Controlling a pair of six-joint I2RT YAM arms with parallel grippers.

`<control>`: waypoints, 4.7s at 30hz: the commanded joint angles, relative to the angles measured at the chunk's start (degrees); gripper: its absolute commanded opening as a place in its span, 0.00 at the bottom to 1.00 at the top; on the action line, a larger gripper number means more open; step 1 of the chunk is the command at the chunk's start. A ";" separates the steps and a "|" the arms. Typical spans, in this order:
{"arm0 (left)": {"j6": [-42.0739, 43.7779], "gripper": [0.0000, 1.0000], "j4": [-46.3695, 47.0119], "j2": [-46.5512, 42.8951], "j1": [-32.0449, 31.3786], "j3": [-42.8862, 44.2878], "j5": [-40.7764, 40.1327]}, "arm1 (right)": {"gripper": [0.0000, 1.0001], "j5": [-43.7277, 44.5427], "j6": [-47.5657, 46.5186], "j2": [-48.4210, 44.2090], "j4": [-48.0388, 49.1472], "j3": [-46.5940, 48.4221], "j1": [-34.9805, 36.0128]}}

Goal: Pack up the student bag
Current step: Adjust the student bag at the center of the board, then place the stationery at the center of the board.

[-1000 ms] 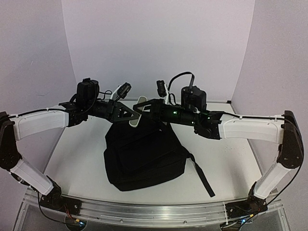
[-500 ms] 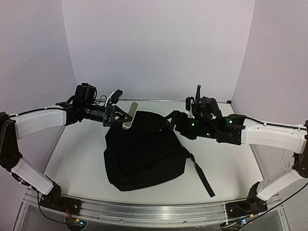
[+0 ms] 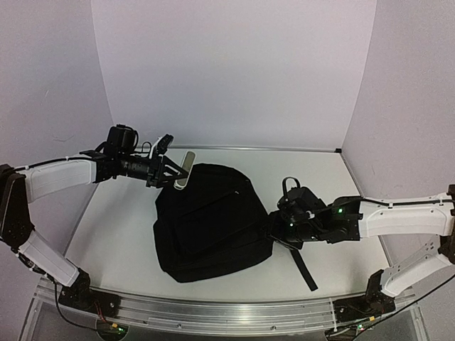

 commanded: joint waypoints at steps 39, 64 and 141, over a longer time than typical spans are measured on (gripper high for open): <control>-3.98 0.00 7.45 -3.43 -2.49 -3.99 -2.39 | 0.67 0.06 -41.95 26.77 -2.39 36.84 -23.79; -2.57 0.00 5.86 -5.60 -2.40 -5.52 -3.89 | 0.75 4.17 -37.54 42.65 -4.54 46.51 -13.15; -14.98 0.00 22.33 40.49 -13.75 29.30 -0.03 | 0.00 -14.14 -30.38 20.14 18.32 26.50 -10.96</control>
